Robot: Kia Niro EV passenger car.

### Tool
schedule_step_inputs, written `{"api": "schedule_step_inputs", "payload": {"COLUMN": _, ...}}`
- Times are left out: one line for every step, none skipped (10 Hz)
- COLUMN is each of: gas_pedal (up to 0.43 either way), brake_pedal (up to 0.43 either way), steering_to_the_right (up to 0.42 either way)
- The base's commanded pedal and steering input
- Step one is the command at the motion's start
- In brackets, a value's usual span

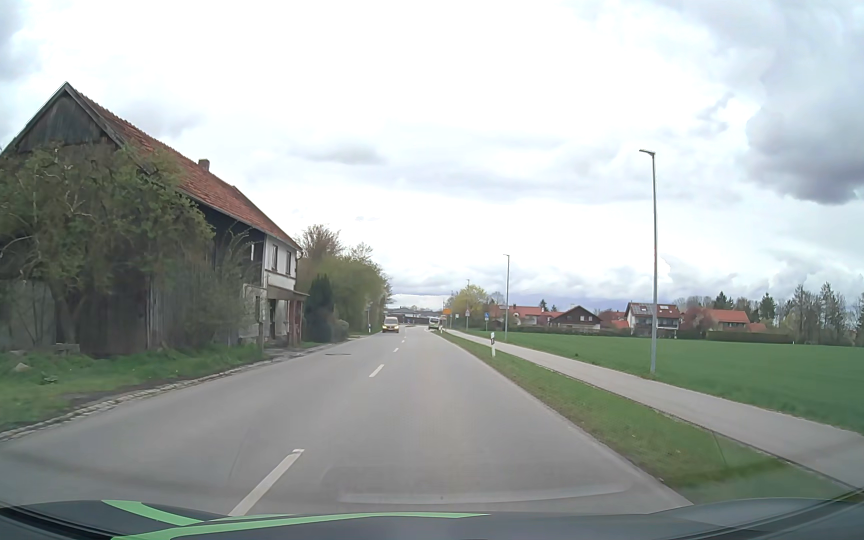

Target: Follow the waypoints while adhering to traffic rules and regulations

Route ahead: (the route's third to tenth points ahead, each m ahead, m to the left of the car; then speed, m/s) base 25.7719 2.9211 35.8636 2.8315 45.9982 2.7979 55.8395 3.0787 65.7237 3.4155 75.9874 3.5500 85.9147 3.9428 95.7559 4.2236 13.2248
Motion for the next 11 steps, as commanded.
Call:
{"api": "schedule_step_inputs", "payload": {"gas_pedal": 0.098, "brake_pedal": 0.0, "steering_to_the_right": 0.003}}
{"api": "schedule_step_inputs", "payload": {"gas_pedal": 0.098, "brake_pedal": 0.0, "steering_to_the_right": 0.003}}
{"api": "schedule_step_inputs", "payload": {"gas_pedal": 0.098, "brake_pedal": 0.0, "steering_to_the_right": 0.003}}
{"api": "schedule_step_inputs", "payload": {"gas_pedal": 0.098, "brake_pedal": 0.0, "steering_to_the_right": 0.003}}
{"api": "schedule_step_inputs", "payload": {"gas_pedal": 0.098, "brake_pedal": 0.0, "steering_to_the_right": 0.003}}
{"api": "schedule_step_inputs", "payload": {"gas_pedal": 0.098, "brake_pedal": 0.0, "steering_to_the_right": 0.002}}
{"api": "schedule_step_inputs", "payload": {"gas_pedal": 0.098, "brake_pedal": 0.0, "steering_to_the_right": 0.002}}
{"api": "schedule_step_inputs", "payload": {"gas_pedal": 0.098, "brake_pedal": 0.0, "steering_to_the_right": 0.001}}
{"api": "schedule_step_inputs", "payload": {"gas_pedal": 0.098, "brake_pedal": 0.0, "steering_to_the_right": 0.0}}
{"api": "schedule_step_inputs", "payload": {"gas_pedal": 0.098, "brake_pedal": 0.0, "steering_to_the_right": 0.0}}
{"api": "schedule_step_inputs", "payload": {"gas_pedal": 0.098, "brake_pedal": 0.0, "steering_to_the_right": 0.0}}
